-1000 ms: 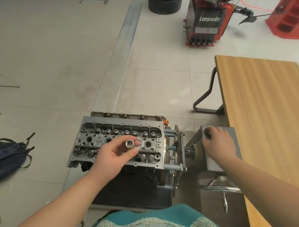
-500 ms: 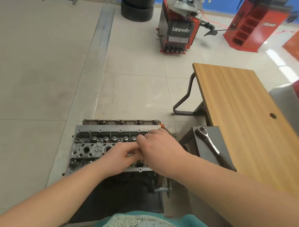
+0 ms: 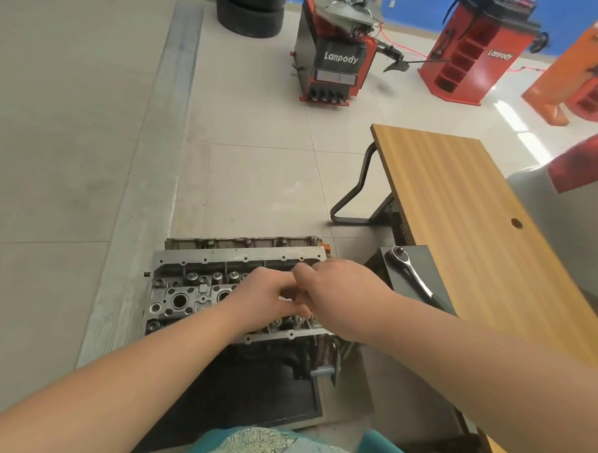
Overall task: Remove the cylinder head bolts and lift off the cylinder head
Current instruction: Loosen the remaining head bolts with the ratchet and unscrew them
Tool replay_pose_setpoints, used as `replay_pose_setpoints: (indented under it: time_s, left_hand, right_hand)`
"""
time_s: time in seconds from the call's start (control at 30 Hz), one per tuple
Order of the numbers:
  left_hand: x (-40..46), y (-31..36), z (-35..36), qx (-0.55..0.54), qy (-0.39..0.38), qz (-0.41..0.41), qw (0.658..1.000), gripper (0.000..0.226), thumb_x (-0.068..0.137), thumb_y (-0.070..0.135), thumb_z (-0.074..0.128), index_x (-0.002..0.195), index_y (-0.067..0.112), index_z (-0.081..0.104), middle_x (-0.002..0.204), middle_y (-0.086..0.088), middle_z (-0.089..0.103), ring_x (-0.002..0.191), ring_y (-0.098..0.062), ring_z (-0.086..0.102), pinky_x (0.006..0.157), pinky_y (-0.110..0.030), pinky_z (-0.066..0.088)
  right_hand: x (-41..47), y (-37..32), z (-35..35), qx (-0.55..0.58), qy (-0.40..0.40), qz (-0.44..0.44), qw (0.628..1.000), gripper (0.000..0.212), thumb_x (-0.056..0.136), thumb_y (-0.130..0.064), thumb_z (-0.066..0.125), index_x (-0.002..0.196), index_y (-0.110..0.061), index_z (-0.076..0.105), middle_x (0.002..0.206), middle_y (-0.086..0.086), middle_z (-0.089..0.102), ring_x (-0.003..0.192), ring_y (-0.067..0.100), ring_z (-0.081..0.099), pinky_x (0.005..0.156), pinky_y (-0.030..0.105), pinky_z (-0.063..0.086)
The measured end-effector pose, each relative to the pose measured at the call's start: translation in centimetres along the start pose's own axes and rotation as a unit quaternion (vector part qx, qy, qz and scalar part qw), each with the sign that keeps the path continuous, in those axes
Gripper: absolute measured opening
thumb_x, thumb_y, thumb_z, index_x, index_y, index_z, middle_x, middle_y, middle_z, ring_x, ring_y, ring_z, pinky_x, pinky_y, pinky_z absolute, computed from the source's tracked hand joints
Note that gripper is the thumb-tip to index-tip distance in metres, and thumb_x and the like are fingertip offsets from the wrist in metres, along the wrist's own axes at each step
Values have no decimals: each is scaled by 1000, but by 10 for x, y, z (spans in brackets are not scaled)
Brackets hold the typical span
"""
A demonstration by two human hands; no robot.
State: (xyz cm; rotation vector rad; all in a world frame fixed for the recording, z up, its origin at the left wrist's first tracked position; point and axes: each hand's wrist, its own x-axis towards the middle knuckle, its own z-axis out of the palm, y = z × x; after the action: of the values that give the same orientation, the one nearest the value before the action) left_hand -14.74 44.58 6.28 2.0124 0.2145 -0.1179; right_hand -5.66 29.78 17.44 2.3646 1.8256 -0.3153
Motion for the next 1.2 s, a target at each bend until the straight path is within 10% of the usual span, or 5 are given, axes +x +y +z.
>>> replay_pose_setpoints:
  time_s: [0.37, 0.63, 0.8, 1.07, 1.2]
  left_hand:
    - [0, -7, 1, 6, 25, 2, 1000, 9, 83, 40, 82, 86, 43, 75, 84, 16, 74, 79, -6, 68, 78, -38, 58]
    - [-3, -10, -3, 113, -70, 24, 991, 22, 104, 34, 65, 116, 51, 59, 90, 49, 59, 93, 25, 56, 89, -23, 49]
    - [-6, -7, 0, 46, 18, 12, 999, 19, 83, 50, 68, 95, 36, 71, 88, 22, 73, 86, -1, 68, 80, -38, 58]
    - [-7, -15, -2, 32, -19, 5, 999, 39, 99, 33, 73, 109, 69, 62, 111, 39, 69, 109, 13, 63, 94, -21, 50]
    - [-4, -11, -1, 28, -9, 1, 1000, 15, 87, 42, 74, 94, 54, 72, 93, 30, 73, 90, 7, 68, 79, -23, 53]
  right_hand:
    - [-3, 5, -10, -26, 11, 47, 998, 45, 103, -64, 36, 102, -21, 47, 73, -5, 51, 57, 18, 50, 47, 30, 31]
    - [-9, 8, -13, -5, -41, -106, 994, 43, 86, 0, 65, 125, -17, 58, 102, -1, 51, 83, 18, 43, 67, 31, 39]
    - [-9, -8, -15, -17, 21, 9, 1000, 47, 100, -62, 37, 113, -20, 52, 79, -4, 56, 61, 19, 53, 50, 30, 36]
    - [-9, -4, -16, 31, -43, -19, 998, 51, 87, 2, 60, 128, -27, 59, 106, -1, 50, 79, 22, 53, 52, 24, 26]
    - [-8, -6, -17, 56, -2, 20, 998, 29, 100, -51, 56, 121, -30, 59, 100, -8, 58, 75, 16, 58, 56, 26, 36]
